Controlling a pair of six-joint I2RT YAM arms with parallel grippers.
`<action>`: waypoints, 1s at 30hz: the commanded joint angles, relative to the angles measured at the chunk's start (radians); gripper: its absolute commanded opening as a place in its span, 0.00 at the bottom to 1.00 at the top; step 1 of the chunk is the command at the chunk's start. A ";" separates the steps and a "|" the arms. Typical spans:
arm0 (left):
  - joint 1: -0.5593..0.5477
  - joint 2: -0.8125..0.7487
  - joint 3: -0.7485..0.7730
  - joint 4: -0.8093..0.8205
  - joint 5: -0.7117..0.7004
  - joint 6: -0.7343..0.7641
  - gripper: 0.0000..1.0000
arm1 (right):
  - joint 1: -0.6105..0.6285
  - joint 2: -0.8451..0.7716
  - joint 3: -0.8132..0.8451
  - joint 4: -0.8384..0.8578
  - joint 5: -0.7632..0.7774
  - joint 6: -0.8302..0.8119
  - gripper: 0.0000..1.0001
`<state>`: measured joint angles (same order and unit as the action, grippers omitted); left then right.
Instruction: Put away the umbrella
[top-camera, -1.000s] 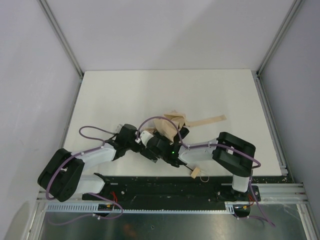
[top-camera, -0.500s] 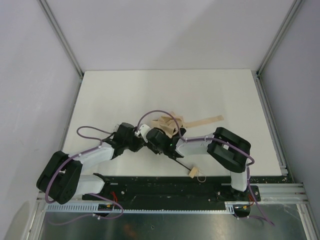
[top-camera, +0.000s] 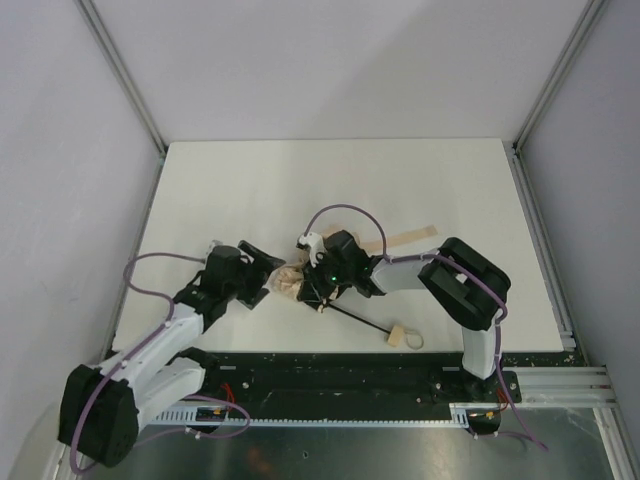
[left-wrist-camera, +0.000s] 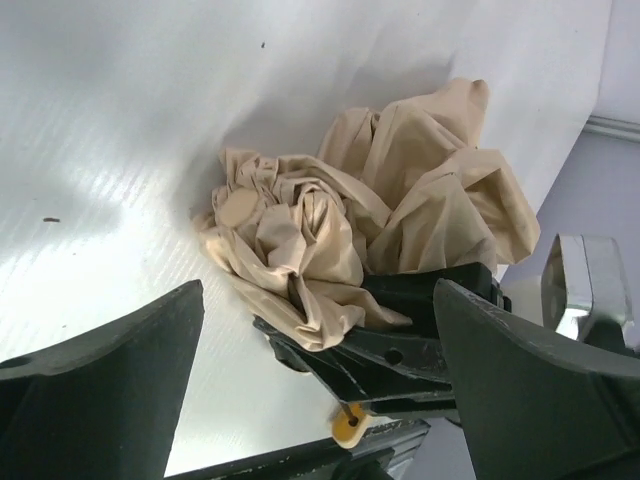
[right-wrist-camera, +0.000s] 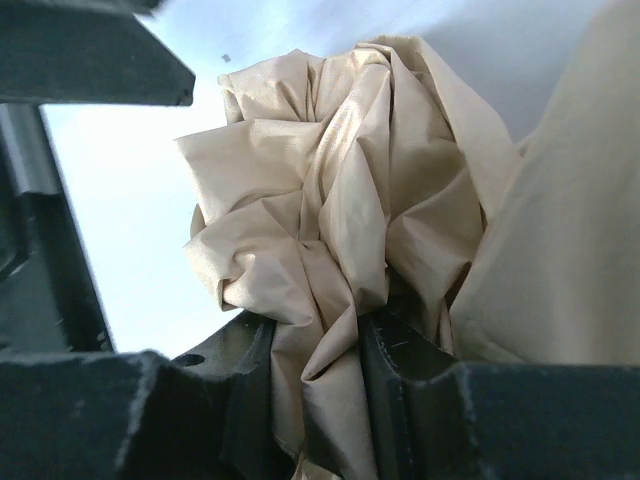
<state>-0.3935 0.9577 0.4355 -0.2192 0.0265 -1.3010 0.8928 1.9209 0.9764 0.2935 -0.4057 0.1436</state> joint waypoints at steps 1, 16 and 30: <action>0.025 -0.045 -0.055 -0.006 0.056 0.004 0.99 | -0.050 0.080 -0.079 -0.164 -0.262 0.109 0.00; -0.145 0.197 -0.057 0.087 0.064 -0.290 0.99 | -0.155 0.095 -0.080 -0.051 -0.407 0.241 0.00; -0.142 0.519 -0.070 0.308 -0.037 -0.239 0.44 | -0.143 0.043 -0.075 -0.038 -0.471 0.202 0.00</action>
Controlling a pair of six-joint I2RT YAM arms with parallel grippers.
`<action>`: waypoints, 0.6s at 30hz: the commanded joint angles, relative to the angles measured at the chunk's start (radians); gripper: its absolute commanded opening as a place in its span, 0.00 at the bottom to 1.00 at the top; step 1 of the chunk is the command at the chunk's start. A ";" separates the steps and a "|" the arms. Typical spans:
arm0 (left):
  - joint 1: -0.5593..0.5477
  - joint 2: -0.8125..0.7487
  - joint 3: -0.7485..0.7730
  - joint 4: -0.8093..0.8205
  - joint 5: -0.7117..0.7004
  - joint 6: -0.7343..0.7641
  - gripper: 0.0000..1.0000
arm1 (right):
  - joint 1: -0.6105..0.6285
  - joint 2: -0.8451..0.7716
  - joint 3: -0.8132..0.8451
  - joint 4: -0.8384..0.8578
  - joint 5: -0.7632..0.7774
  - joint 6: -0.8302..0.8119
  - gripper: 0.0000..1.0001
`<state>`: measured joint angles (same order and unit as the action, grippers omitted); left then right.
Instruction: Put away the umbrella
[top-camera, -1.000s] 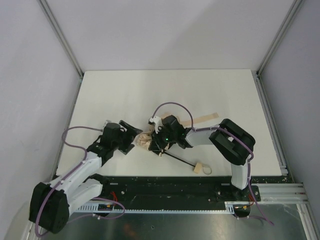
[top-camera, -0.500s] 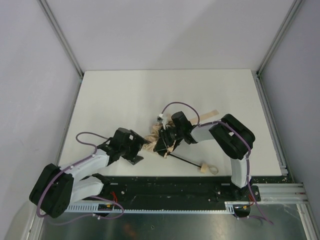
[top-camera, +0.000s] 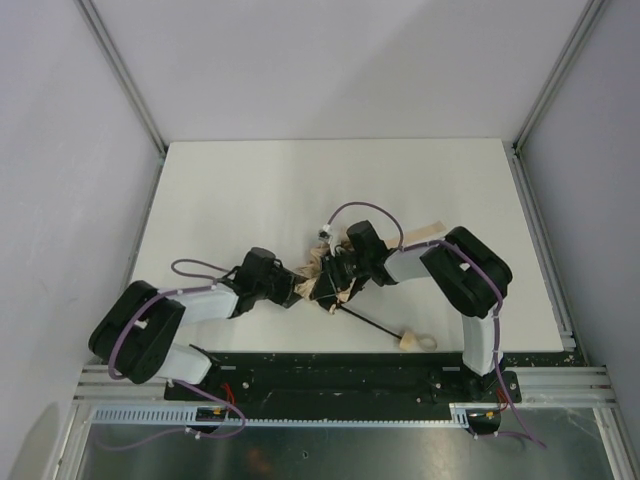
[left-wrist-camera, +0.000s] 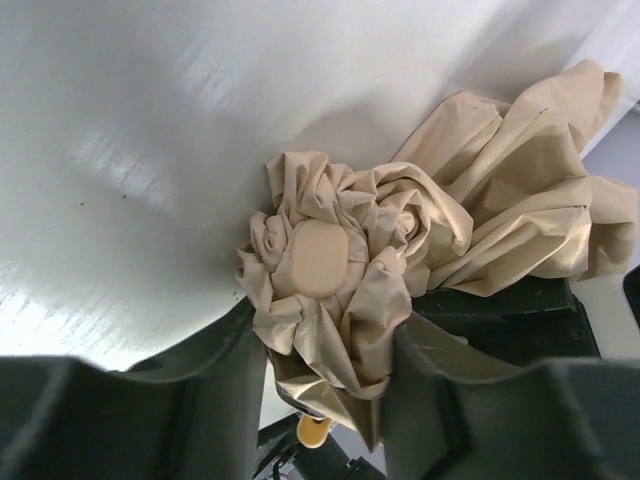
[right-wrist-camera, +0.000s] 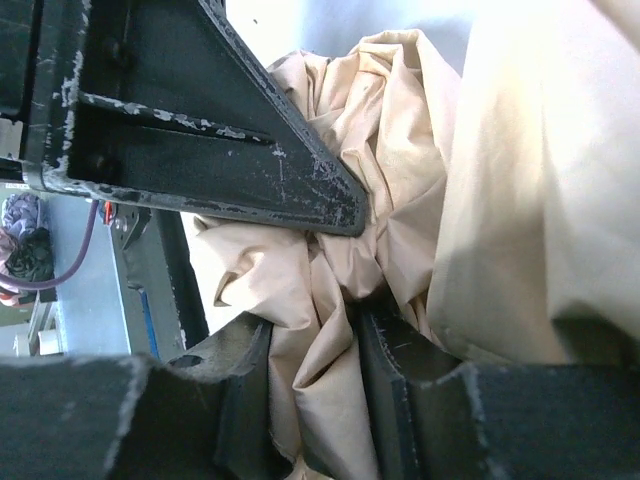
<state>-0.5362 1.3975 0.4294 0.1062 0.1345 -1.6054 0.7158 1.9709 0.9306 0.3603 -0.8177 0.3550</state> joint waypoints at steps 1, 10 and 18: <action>0.002 0.083 -0.066 -0.013 -0.152 0.077 0.38 | 0.036 -0.013 -0.025 -0.119 -0.057 -0.021 0.00; -0.003 0.035 -0.097 -0.053 -0.129 0.108 0.00 | 0.115 -0.168 0.116 -0.456 0.294 -0.172 0.77; -0.004 -0.090 -0.083 -0.241 -0.099 0.085 0.00 | 0.374 -0.341 0.133 -0.549 0.964 -0.386 0.99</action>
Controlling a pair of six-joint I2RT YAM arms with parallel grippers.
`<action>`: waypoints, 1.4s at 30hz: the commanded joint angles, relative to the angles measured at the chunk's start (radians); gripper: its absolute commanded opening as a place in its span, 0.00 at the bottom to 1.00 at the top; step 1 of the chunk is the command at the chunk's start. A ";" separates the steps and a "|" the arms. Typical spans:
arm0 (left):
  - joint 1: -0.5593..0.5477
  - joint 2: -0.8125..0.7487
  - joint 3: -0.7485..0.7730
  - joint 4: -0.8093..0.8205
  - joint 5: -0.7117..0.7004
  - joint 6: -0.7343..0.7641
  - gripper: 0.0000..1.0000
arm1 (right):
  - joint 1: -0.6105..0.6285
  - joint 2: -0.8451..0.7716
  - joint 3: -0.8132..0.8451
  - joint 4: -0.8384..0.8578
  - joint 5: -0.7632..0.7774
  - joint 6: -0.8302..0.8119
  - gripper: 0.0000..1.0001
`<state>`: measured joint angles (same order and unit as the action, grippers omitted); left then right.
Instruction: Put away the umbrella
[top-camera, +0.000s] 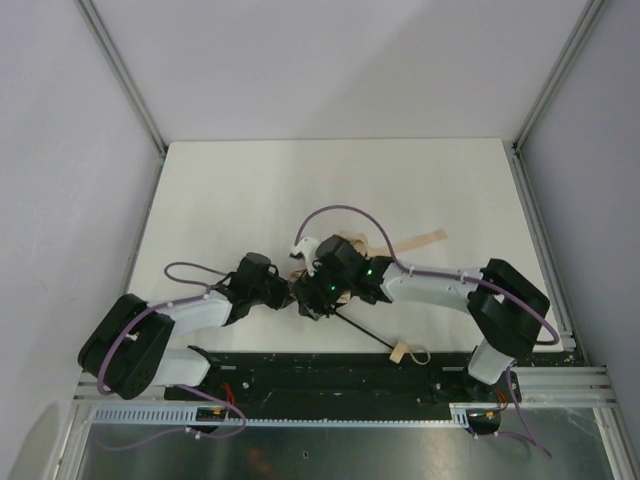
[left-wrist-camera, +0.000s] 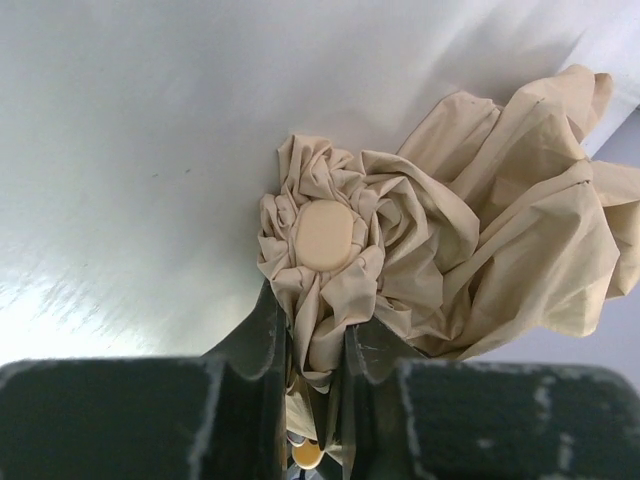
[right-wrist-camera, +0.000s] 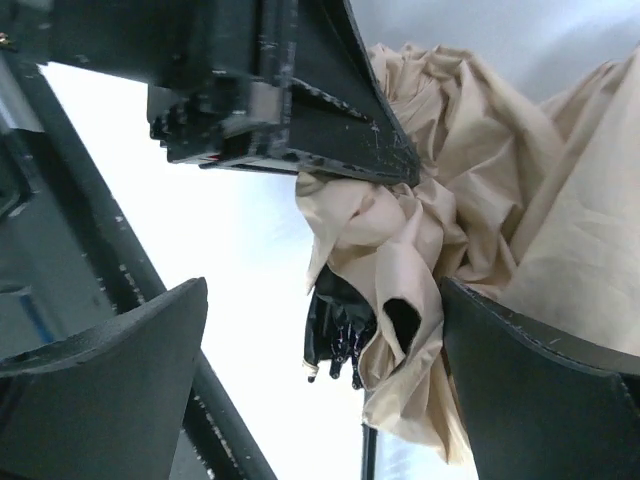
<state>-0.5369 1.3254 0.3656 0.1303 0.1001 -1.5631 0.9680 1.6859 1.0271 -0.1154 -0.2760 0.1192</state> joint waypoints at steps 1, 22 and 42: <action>-0.004 -0.024 -0.014 -0.282 -0.056 0.041 0.00 | 0.155 -0.048 0.035 -0.065 0.497 -0.174 0.99; 0.000 -0.158 0.038 -0.433 0.012 0.001 0.04 | 0.210 0.283 0.016 -0.038 0.609 -0.115 0.02; 0.090 -0.387 0.029 -0.403 -0.064 0.153 1.00 | -0.150 0.344 -0.073 0.241 -0.503 0.188 0.00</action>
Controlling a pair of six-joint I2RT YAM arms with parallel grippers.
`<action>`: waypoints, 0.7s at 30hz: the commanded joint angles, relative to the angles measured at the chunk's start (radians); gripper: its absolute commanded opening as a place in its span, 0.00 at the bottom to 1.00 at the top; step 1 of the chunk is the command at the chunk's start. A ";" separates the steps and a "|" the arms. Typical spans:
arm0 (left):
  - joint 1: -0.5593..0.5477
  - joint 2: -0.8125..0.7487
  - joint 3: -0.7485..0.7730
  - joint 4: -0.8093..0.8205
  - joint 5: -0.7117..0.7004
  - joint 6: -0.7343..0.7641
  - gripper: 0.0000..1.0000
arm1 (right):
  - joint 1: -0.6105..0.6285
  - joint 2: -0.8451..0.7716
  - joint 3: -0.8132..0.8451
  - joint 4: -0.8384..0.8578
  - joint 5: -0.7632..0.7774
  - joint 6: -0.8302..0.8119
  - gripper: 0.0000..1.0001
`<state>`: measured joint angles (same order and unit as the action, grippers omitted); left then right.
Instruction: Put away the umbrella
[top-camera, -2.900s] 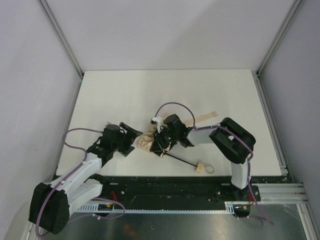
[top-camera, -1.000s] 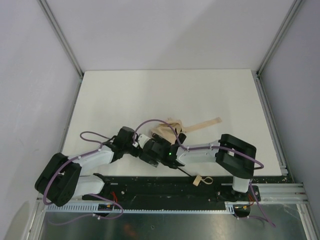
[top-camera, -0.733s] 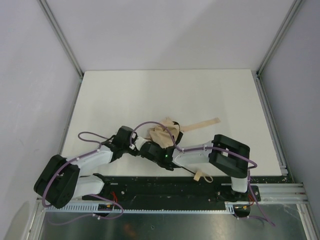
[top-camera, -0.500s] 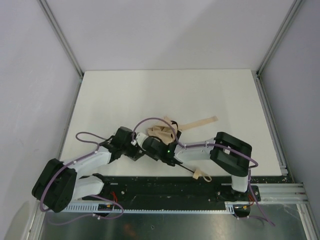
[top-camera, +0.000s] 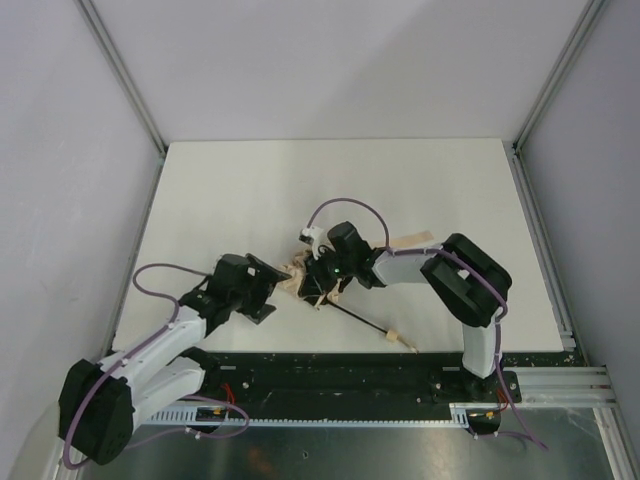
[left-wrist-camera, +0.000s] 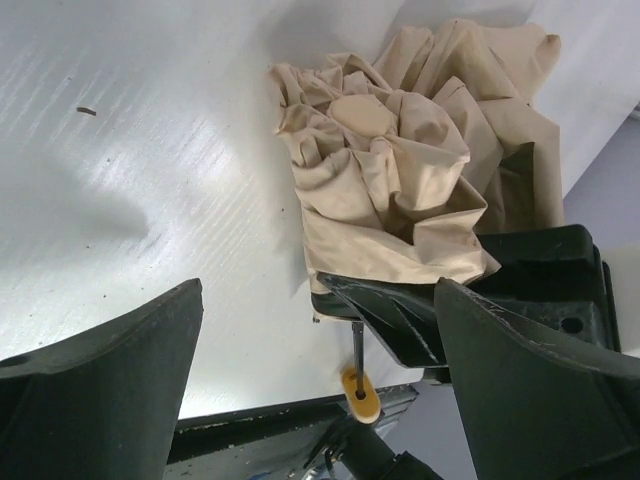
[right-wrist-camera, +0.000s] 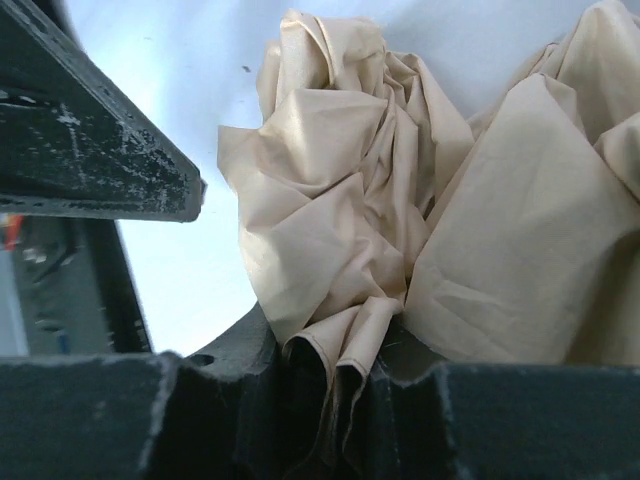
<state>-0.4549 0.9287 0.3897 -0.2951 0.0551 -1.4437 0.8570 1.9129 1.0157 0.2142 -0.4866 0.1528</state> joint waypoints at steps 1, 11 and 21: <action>0.008 0.027 0.008 0.041 -0.013 0.033 0.99 | -0.052 0.127 -0.062 -0.074 -0.321 0.171 0.00; -0.027 0.248 0.042 0.226 -0.029 0.012 0.99 | -0.130 0.183 -0.044 -0.035 -0.493 0.192 0.00; -0.090 0.387 -0.005 0.381 -0.123 -0.031 0.90 | -0.134 0.237 0.033 -0.120 -0.596 0.148 0.00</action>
<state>-0.5289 1.2781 0.4244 0.0490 0.0441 -1.4666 0.7029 2.0663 1.0615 0.3141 -1.0393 0.3248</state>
